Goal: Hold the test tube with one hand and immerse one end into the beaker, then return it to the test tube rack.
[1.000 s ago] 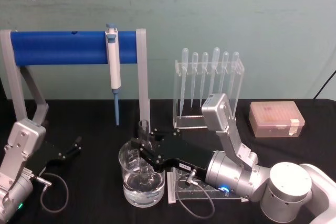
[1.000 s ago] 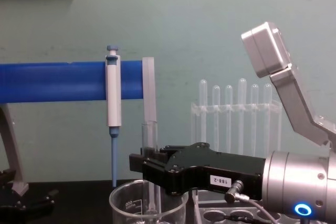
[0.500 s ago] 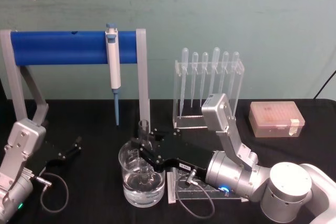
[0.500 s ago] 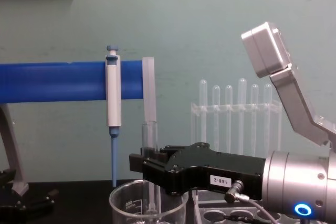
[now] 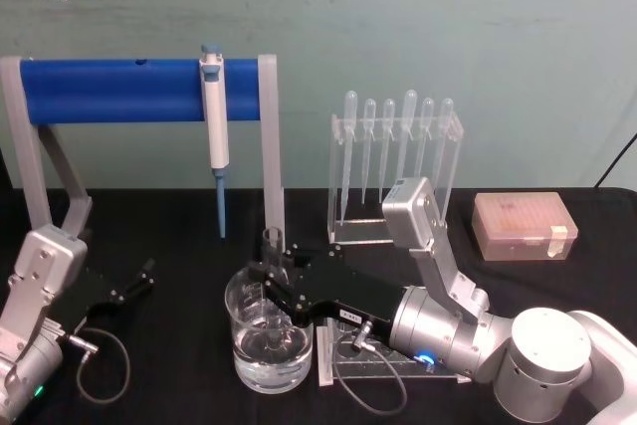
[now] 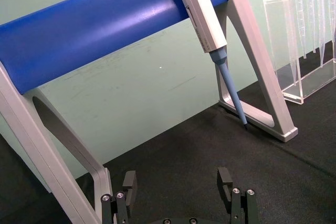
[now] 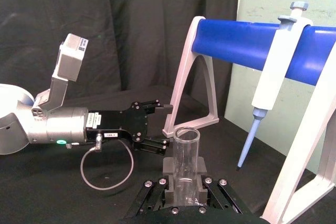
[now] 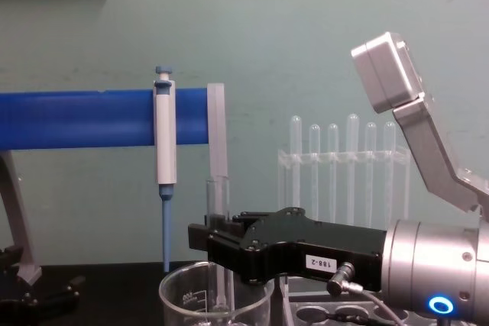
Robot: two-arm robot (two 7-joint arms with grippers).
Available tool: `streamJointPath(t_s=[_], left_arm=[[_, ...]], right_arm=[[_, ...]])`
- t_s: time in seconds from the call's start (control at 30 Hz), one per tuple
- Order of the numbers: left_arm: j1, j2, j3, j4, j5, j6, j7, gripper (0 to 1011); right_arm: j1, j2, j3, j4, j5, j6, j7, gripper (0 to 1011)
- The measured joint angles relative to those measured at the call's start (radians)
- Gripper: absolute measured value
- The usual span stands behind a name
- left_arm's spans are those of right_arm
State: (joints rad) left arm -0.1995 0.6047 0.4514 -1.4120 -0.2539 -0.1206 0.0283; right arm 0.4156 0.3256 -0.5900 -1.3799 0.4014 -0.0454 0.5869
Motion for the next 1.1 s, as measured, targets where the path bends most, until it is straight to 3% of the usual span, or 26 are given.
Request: streamJointPath(t_s=[1.1], left_arm=[[0.0, 0.0, 0.0, 0.0, 0.0, 0.0, 0.0, 1000]], right_arm=[[0.0, 0.0, 0.0, 0.0, 0.0, 0.0, 0.0, 225]])
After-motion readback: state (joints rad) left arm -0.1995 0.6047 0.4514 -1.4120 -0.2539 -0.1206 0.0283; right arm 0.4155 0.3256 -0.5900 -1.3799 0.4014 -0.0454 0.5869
